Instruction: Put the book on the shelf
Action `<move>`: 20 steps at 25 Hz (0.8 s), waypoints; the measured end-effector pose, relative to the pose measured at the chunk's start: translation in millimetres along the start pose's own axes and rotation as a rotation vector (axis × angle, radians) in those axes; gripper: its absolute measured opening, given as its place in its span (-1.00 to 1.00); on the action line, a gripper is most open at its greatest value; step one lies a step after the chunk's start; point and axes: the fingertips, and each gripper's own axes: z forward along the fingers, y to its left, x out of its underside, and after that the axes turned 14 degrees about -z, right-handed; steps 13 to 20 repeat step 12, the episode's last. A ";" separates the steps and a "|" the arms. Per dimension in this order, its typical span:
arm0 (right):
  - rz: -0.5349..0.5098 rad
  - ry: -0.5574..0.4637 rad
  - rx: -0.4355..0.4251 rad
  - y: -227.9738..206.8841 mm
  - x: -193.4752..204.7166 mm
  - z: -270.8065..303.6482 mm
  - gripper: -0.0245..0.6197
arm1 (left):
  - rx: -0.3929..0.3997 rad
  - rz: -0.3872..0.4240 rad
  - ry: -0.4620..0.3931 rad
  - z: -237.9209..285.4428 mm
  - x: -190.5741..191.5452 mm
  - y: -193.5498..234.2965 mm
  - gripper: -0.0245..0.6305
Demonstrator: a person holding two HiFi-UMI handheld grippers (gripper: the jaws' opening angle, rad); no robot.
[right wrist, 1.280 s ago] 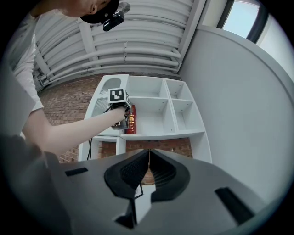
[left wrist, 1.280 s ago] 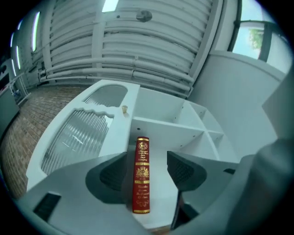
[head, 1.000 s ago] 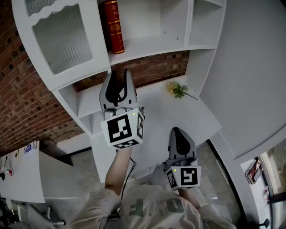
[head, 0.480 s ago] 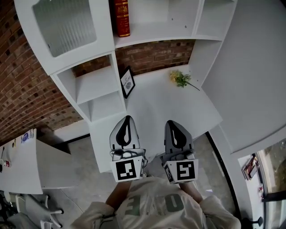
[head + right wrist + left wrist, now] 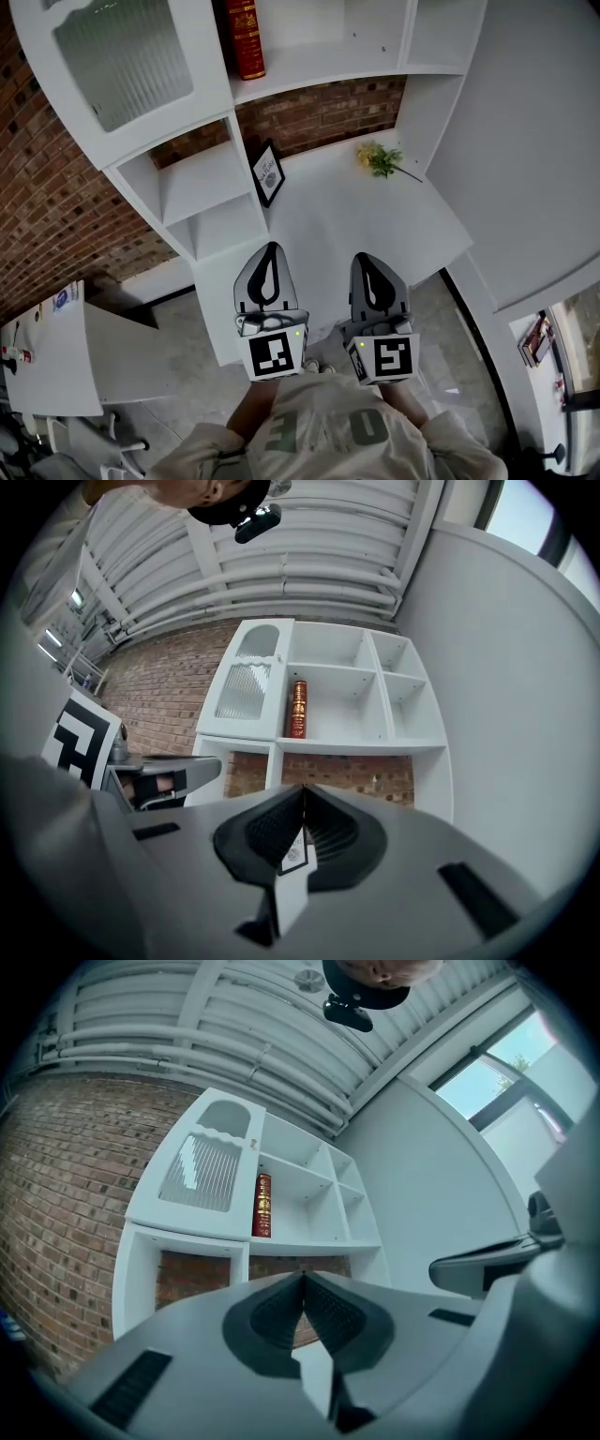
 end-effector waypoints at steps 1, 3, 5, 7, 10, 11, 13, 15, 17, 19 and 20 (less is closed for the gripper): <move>0.002 0.003 0.002 0.2 0.7 0.3 -0.87 | -0.003 0.007 0.018 -0.5 4.6 2.8 -0.89; 0.003 0.007 0.003 2.1 1.9 0.9 -0.87 | -0.006 0.008 0.019 -0.5 5.6 5.0 -0.89; -0.002 0.009 0.001 4.2 3.0 1.1 -0.87 | -0.005 0.000 0.005 0.2 2.8 4.3 -0.89; -0.007 0.013 0.001 5.2 4.4 2.0 -0.87 | -0.006 0.002 0.017 0.4 6.2 7.0 -0.89; -0.014 0.020 0.001 6.3 4.7 4.2 -0.87 | -0.023 0.013 0.033 -0.5 10.1 14.8 -0.89; -0.016 0.023 0.001 6.8 4.7 4.8 -0.87 | -0.031 0.014 0.030 -1.1 9.2 17.0 -0.89; -0.017 0.025 0.001 7.3 4.7 5.2 -0.87 | -0.038 0.014 0.024 -1.7 7.9 19.1 -0.89; -0.017 0.025 0.001 7.3 4.7 5.2 -0.87 | -0.038 0.014 0.024 -1.7 7.9 19.1 -0.89; -0.017 0.025 0.001 7.3 4.7 5.2 -0.87 | -0.038 0.014 0.024 -1.7 7.9 19.1 -0.89; -0.017 0.025 0.001 7.3 4.7 5.2 -0.87 | -0.038 0.014 0.024 -1.7 7.9 19.1 -0.89; -0.017 0.025 0.001 7.3 4.7 5.2 -0.87 | -0.038 0.014 0.024 -1.7 7.9 19.1 -0.89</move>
